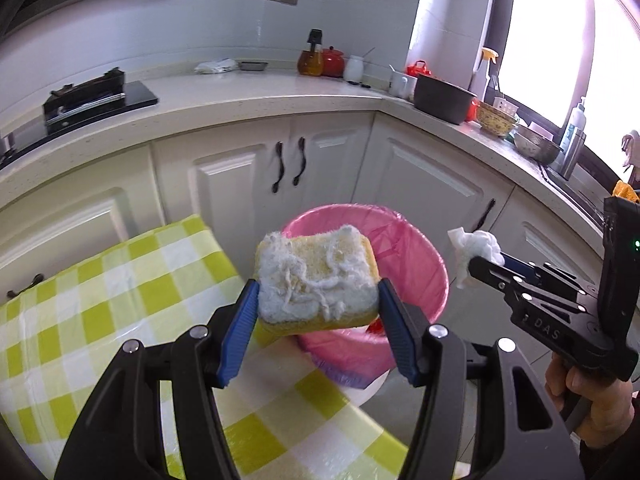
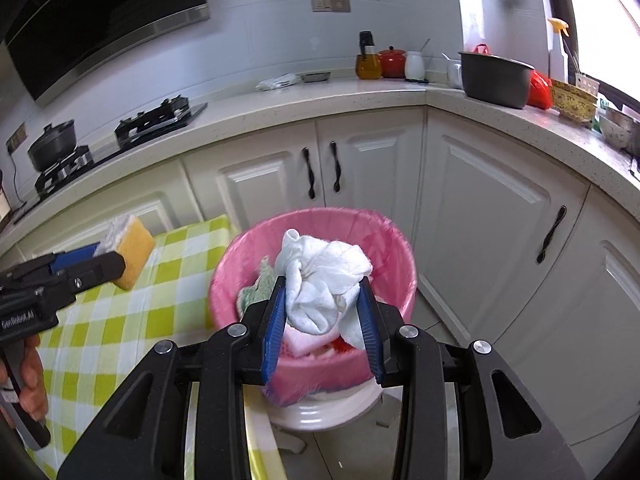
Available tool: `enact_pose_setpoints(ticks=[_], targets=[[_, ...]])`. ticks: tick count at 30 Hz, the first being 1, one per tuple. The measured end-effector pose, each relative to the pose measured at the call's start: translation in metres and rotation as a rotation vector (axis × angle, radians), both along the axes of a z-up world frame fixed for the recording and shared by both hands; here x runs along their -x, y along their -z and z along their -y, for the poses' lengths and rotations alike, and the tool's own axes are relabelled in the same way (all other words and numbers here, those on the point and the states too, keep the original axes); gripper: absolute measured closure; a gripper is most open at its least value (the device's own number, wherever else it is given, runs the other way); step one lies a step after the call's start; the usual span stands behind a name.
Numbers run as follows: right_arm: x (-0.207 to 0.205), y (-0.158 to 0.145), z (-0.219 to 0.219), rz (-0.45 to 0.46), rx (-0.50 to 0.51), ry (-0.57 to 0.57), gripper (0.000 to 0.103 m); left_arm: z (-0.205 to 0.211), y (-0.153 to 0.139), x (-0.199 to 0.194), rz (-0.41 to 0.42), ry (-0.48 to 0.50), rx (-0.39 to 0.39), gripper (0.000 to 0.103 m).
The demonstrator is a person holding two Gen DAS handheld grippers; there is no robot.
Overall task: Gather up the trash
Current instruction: 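Lift the bread and tissue and carry both over the pink bin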
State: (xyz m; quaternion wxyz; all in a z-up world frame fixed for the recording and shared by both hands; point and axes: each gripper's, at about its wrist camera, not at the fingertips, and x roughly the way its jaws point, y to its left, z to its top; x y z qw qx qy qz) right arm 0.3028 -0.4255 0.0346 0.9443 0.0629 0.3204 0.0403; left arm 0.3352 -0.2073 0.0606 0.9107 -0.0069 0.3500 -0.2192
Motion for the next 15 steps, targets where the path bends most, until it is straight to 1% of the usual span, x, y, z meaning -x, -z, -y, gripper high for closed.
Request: enact_pose_setpoints(ticks=[5,10,15], targets=[[-0.027,0.000,0.015,0.009,-0.006,0.004,0.069,0.028,0.004,-0.031,-0.015,0.037,-0.027,0.045],[-0.049,0.004,0.029,0.002,-0.021,0.019,0.069,0.045,0.015,-0.064,-0.053,0.040,-0.019,0.045],[-0.066,0.010,0.039,-0.006,-0.023,0.023,0.068,0.056,0.022,-0.084,-0.071,0.045,-0.015,0.045]])
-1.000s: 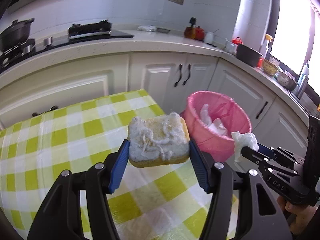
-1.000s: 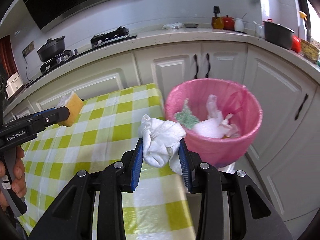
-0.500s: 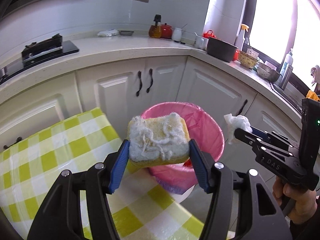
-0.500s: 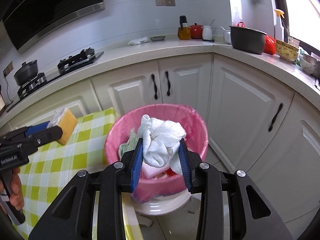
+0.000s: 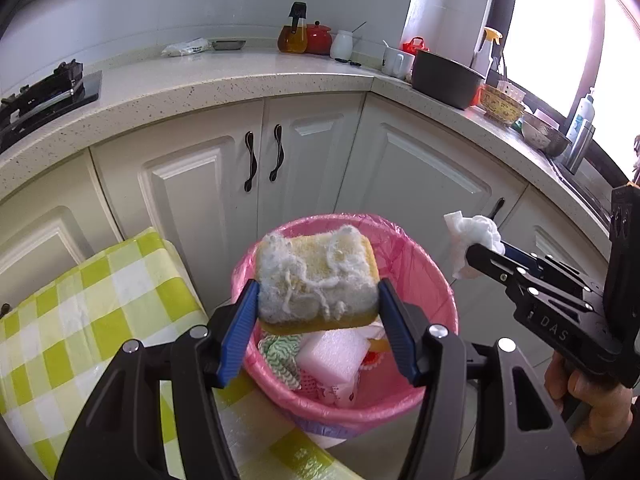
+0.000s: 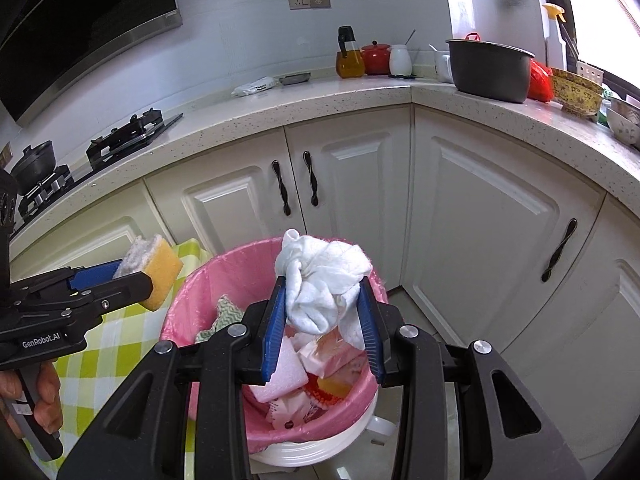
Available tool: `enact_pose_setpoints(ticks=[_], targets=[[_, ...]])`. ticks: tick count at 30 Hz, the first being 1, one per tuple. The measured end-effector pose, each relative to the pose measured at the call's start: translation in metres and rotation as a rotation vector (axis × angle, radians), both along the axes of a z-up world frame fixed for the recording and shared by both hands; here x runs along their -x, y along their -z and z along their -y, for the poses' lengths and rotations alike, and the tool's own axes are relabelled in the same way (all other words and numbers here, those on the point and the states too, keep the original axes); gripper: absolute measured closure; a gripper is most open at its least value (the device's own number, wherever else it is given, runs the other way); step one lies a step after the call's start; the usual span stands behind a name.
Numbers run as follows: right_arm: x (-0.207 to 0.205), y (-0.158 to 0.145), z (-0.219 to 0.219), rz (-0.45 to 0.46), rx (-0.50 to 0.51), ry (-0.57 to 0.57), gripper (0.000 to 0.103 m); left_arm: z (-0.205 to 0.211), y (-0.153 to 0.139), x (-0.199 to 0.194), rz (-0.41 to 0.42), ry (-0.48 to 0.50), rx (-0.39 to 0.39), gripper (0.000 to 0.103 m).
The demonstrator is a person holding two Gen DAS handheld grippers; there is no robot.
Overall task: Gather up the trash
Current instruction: 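Lift the bread and tissue and carry both over the pink bin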
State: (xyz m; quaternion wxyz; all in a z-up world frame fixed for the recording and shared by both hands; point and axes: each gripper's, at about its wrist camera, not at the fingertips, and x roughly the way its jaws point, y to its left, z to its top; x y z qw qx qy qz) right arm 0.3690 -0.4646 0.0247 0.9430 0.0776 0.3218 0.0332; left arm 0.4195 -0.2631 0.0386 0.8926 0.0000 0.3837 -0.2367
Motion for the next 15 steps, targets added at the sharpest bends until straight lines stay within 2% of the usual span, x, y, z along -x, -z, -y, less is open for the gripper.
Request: enact_pose_setpoints(ticks=[15], targets=[[-0.034,0.012,0.006,-0.018,0.001,0.000,0.068,0.015,0.012,-0.036,-0.037,-0.013,0.029,0.043]])
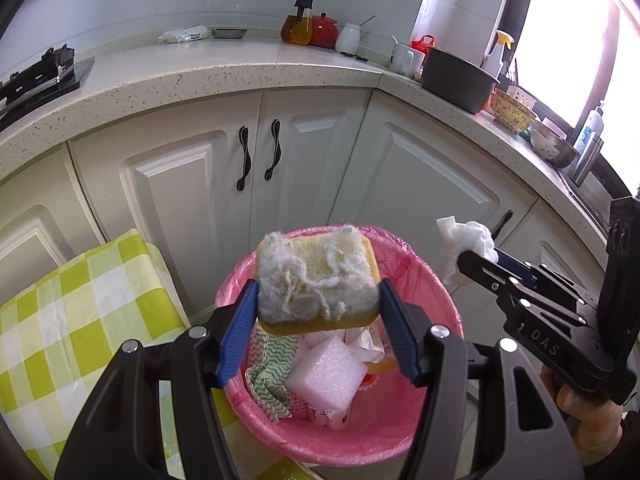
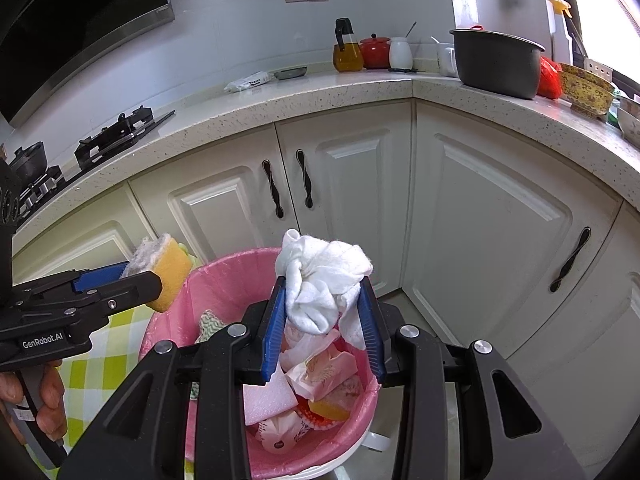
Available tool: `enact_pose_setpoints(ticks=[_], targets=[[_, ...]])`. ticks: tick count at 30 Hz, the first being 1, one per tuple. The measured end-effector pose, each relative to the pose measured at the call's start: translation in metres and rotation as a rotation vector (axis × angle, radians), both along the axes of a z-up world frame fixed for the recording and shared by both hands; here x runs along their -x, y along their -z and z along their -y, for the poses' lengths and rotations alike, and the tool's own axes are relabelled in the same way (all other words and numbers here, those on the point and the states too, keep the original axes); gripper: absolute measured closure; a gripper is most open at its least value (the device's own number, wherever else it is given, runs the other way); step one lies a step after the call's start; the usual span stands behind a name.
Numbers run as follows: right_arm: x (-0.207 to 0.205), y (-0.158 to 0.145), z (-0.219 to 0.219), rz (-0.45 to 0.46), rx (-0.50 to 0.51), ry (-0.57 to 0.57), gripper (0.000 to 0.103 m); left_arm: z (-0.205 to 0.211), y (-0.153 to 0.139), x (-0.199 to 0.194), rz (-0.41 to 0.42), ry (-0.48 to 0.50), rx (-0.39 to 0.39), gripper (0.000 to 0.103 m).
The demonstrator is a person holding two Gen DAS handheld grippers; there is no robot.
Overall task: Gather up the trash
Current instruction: 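Lift the bread and tissue and carry both over the pink bin, then open both tools to drop the bread and tissue into the bin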
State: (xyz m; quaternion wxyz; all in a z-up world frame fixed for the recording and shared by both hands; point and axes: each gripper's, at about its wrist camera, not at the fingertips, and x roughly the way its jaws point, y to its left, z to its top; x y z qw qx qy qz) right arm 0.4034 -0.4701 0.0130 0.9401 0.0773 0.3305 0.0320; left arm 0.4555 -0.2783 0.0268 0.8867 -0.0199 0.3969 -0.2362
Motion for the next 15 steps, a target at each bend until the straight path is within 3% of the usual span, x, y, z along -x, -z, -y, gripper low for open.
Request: enact_pose_setpoints(ticks=[9,12,15], targets=[[-0.010,0.004,-0.003,-0.008,0.014,0.000,0.066,0.000,0.001,-0.007,-0.001,-0.006,0.008,0.042],[-0.012,0.004,-0.001,-0.009,0.017,0.008,0.056,-0.001,0.000,-0.009,0.001,-0.013,0.015,0.035],[-0.011,0.003,0.000,-0.004,0.024,0.013,0.055,-0.003,-0.002,-0.010,0.000,-0.014,0.034,0.032]])
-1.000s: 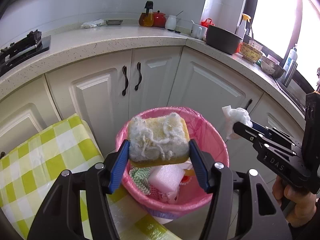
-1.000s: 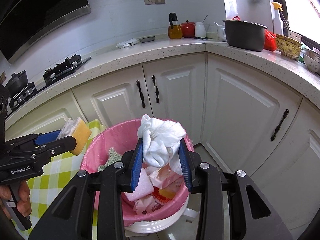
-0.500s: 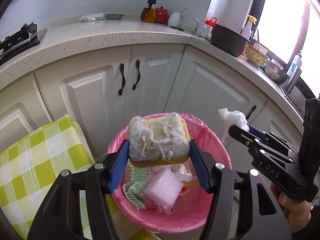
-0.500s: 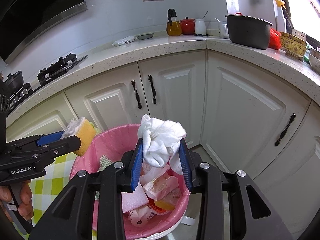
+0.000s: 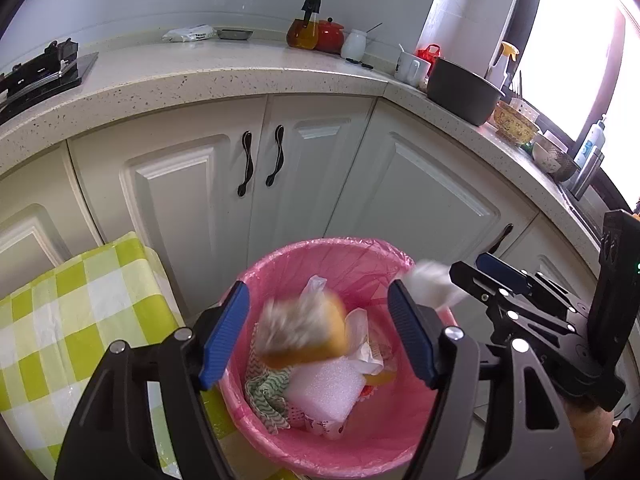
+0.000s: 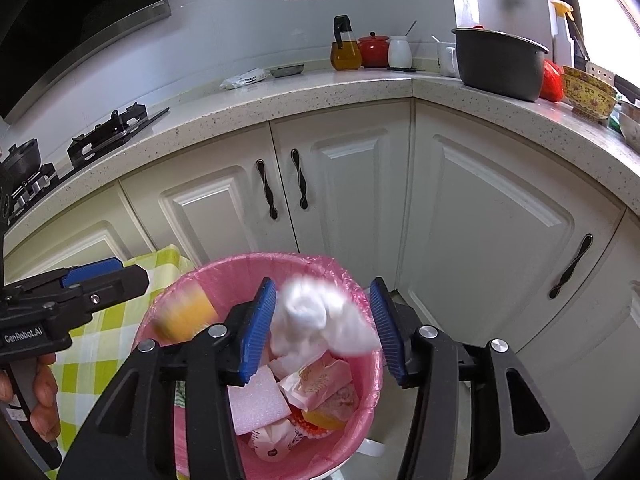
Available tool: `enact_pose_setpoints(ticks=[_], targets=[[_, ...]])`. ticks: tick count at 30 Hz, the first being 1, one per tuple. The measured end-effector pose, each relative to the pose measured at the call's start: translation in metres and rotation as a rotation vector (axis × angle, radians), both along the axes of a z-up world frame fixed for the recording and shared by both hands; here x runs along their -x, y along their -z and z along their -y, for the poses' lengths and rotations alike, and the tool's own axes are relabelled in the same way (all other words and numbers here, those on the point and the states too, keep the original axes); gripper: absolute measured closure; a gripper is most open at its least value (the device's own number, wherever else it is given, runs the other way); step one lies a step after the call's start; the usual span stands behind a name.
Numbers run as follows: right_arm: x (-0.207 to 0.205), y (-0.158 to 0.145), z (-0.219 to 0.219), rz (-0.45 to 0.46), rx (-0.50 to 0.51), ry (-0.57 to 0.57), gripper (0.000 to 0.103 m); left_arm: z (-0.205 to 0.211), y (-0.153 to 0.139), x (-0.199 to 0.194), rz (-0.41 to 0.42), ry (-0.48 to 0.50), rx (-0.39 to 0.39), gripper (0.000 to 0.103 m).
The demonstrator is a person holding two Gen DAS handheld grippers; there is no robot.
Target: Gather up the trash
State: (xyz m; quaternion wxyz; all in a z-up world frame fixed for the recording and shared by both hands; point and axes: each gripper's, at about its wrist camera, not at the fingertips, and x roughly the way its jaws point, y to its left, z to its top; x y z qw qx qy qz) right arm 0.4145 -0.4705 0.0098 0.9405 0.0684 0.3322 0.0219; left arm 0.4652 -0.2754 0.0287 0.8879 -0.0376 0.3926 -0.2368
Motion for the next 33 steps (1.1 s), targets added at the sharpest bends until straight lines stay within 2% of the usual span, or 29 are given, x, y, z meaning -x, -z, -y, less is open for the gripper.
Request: enact_pose_setpoints(ticks=[3,4,7,11,16,20,27,33], targets=[[-0.001,0.000,0.002,-0.008,-0.004,0.003,0.055,-0.001,-0.001,0.001,0.004,0.001,-0.007,0.032],[0.000,0.000,0.002,-0.006,-0.002,0.004,0.052,-0.002,-0.001,0.002,0.007,0.001,-0.007,0.032],[0.009,-0.004,0.002,0.014,0.005,0.021,0.036,-0.007,-0.006,0.012,0.026,-0.003,-0.016,0.032],[0.026,-0.006,0.006,0.030,0.010,0.046,0.029,-0.018,-0.014,0.035,0.066,-0.005,-0.014,0.027],[0.067,-0.006,0.009,0.054,0.011,0.090,0.018,-0.031,-0.016,0.076,0.089,0.022,-0.003,0.020],[0.102,-0.002,0.006,0.059,0.000,0.110,0.018,-0.042,-0.013,0.106,0.101,0.024,0.008,0.009],[0.139,0.005,-0.013,0.060,0.005,0.083,0.018,-0.054,-0.005,0.132,0.110,0.013,-0.008,0.008],[0.137,0.000,-0.023,0.053,0.016,0.067,0.018,-0.061,-0.008,0.133,0.115,0.004,-0.022,0.008]])
